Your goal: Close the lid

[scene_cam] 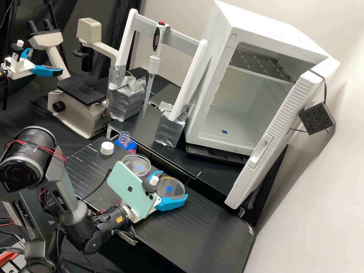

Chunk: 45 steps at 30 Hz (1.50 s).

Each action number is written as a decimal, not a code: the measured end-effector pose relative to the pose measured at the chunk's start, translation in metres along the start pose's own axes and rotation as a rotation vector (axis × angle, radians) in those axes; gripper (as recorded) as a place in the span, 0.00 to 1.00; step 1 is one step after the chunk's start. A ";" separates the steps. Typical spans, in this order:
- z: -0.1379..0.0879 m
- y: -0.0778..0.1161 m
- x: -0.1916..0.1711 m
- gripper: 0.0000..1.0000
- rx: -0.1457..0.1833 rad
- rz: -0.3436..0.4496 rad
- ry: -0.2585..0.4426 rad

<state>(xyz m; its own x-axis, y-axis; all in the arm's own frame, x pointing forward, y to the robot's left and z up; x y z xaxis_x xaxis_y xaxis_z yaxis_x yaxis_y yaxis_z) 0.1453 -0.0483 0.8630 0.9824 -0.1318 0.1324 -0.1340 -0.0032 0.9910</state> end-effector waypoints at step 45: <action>-0.064 -0.023 -0.025 0.00 -0.146 -0.254 0.317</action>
<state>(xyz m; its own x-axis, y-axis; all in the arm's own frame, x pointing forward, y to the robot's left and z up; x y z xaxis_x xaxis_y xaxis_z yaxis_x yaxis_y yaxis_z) 0.1324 0.0183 0.8385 0.9763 0.1657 -0.1392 0.1151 0.1470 0.9824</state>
